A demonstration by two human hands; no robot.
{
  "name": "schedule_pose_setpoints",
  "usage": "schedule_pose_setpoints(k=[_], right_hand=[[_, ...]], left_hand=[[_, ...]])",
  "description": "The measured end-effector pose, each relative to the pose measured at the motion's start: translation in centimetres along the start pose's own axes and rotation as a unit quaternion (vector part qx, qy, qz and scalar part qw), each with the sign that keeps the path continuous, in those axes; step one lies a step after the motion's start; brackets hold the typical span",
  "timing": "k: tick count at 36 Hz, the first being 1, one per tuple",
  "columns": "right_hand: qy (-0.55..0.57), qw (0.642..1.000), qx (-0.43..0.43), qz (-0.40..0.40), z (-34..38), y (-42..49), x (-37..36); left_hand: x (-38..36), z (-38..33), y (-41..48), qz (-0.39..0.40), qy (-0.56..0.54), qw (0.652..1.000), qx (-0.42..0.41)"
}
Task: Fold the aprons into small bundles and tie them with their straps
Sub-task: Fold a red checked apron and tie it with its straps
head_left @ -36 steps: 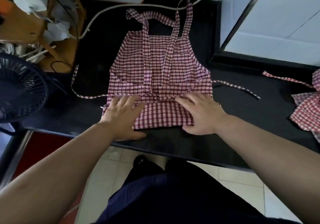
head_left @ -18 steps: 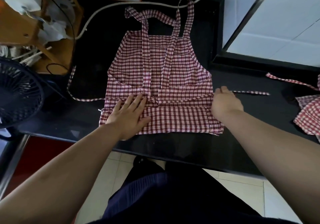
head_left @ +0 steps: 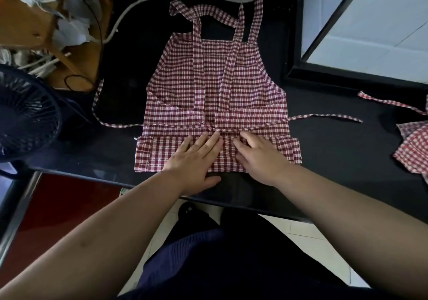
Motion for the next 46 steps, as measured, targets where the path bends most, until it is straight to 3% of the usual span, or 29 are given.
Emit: schedule_pose_setpoints(k=[4, 7, 12, 18, 24, 27, 29, 33, 38, 42, 46], right_hand=[[-0.052, 0.996, 0.017, 0.066, 0.1, -0.7, 0.9], [-0.071, 0.997, 0.015, 0.041, 0.3, -0.6, 1.0], [-0.01, 1.0, 0.024, 0.002, 0.4, 0.4, 2.8], [-0.009, 1.0, 0.013, 0.007, -0.5, 1.4, 6.8], [-0.143, 0.986, -0.049, -0.074, -1.4, 3.9, 8.1], [-0.154, 0.982, -0.086, -0.065, -1.4, 4.7, 7.2], [-0.125, 0.986, -0.095, -0.059, -1.4, 4.8, 6.2], [-0.021, 0.991, -0.131, -0.003, -1.5, 4.3, 4.1], [-0.07, 0.984, -0.148, 0.074, -1.6, 4.3, 2.3], [-0.088, 0.982, -0.153, 0.075, -1.4, 4.6, 2.3], [-0.101, 0.986, -0.129, 0.012, -1.6, 5.0, 3.7]], left_hand=[[0.5, 0.2, -0.9, -0.012, 0.021, 1.0, 0.001], [0.5, 1.5, -2.6, -0.021, 0.007, 0.999, 0.037], [2.4, 3.2, -2.9, -0.011, 0.002, 0.998, 0.064], [6.2, 6.2, -1.5, -0.061, -0.158, 0.973, 0.155], [7.3, 9.4, 0.7, -0.107, 0.001, 0.978, 0.178], [6.8, 9.2, 1.6, -0.145, 0.094, 0.968, 0.181], [5.9, 8.6, 2.0, -0.153, 0.084, 0.973, 0.153], [3.3, 6.8, 2.3, -0.126, -0.07, 0.981, 0.127], [1.1, 7.0, 2.4, -0.047, -0.018, 0.992, 0.12], [1.8, 6.7, 2.6, -0.047, -0.026, 0.991, 0.119], [3.1, 6.5, 2.7, -0.069, -0.032, 0.989, 0.127]])
Point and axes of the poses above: each hand's wrist, its own y-axis towards the middle knuckle, its own x-axis out of the back of the hand, z = x × y, the point moved 1 cm from there along y, towards the middle knuckle, and after that the axes turned 4 degrees about -z, right-handed, at the moved point
